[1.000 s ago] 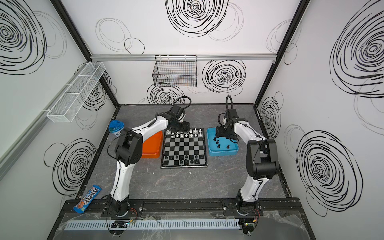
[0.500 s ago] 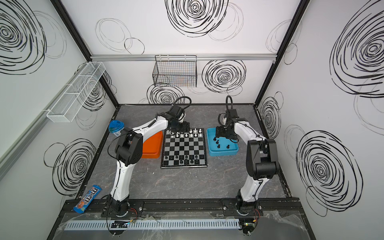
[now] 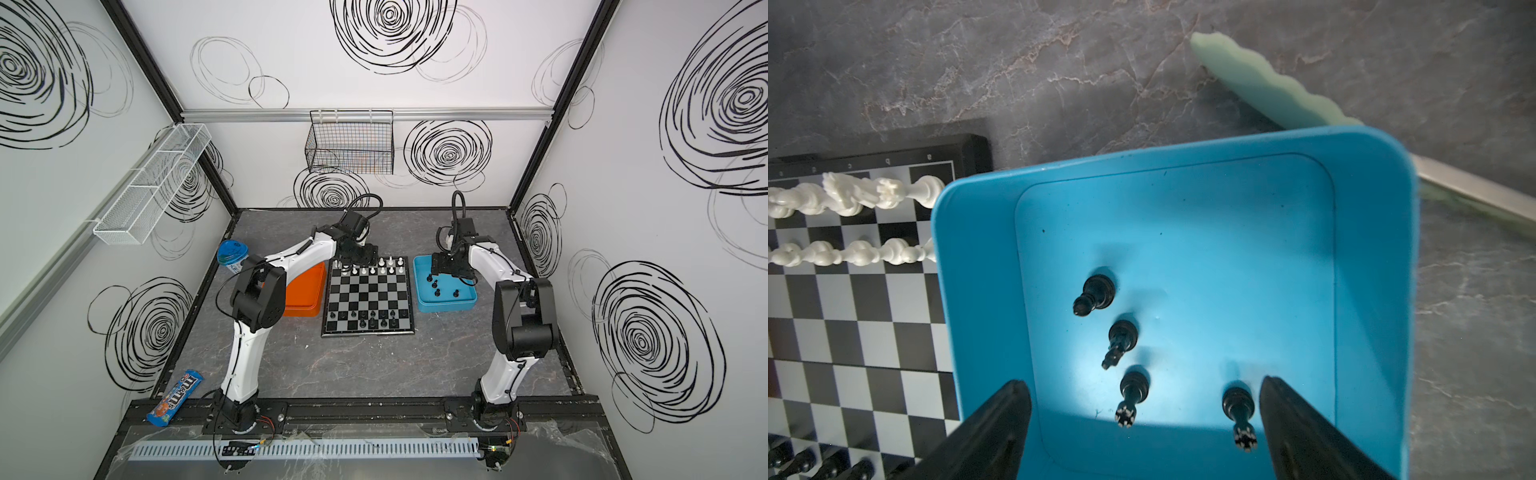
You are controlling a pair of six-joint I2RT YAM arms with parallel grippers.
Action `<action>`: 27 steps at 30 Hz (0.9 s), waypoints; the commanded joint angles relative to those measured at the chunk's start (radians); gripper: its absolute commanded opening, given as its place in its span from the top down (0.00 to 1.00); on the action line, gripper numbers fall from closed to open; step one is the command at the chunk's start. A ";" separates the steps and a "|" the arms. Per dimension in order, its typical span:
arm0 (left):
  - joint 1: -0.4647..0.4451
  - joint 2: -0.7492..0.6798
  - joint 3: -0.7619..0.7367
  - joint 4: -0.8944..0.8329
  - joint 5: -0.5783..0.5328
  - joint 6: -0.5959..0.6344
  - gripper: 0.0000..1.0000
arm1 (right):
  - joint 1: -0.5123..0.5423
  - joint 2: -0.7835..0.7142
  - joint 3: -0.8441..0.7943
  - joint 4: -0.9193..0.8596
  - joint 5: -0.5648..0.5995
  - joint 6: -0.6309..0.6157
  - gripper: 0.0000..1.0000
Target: Set up the chess pieces on the board
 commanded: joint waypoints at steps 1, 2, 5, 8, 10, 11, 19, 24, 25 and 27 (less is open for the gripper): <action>-0.010 -0.091 -0.006 -0.019 -0.038 0.014 0.22 | -0.005 -0.043 -0.003 -0.019 0.018 -0.007 0.09; -0.011 -0.104 -0.011 -0.019 -0.045 0.014 0.22 | -0.006 -0.045 -0.005 -0.022 0.021 -0.006 0.09; -0.012 -0.151 -0.021 -0.023 -0.058 0.020 0.22 | -0.005 -0.046 -0.013 -0.018 0.021 -0.002 0.09; -0.013 -0.200 -0.026 -0.030 -0.072 0.026 0.22 | -0.003 -0.039 -0.023 -0.015 0.014 0.000 0.10; -0.011 -0.232 -0.031 -0.033 -0.077 0.029 0.22 | 0.004 -0.032 -0.028 -0.014 0.010 0.001 0.12; -0.009 -0.252 -0.037 -0.033 -0.081 0.032 0.22 | 0.011 -0.031 -0.030 -0.013 0.012 0.003 0.13; 0.036 -0.391 -0.132 -0.033 -0.109 0.084 0.21 | 0.044 0.012 -0.040 0.008 0.024 0.029 0.36; 0.096 -0.461 -0.229 -0.022 -0.120 0.123 0.21 | 0.059 0.042 -0.040 0.021 0.019 0.062 0.48; 0.108 -0.468 -0.244 -0.016 -0.120 0.126 0.21 | 0.062 0.047 -0.041 0.025 0.019 0.069 0.48; 0.129 -0.479 -0.271 -0.007 -0.117 0.135 0.21 | 0.065 0.059 -0.043 0.035 0.014 0.083 0.49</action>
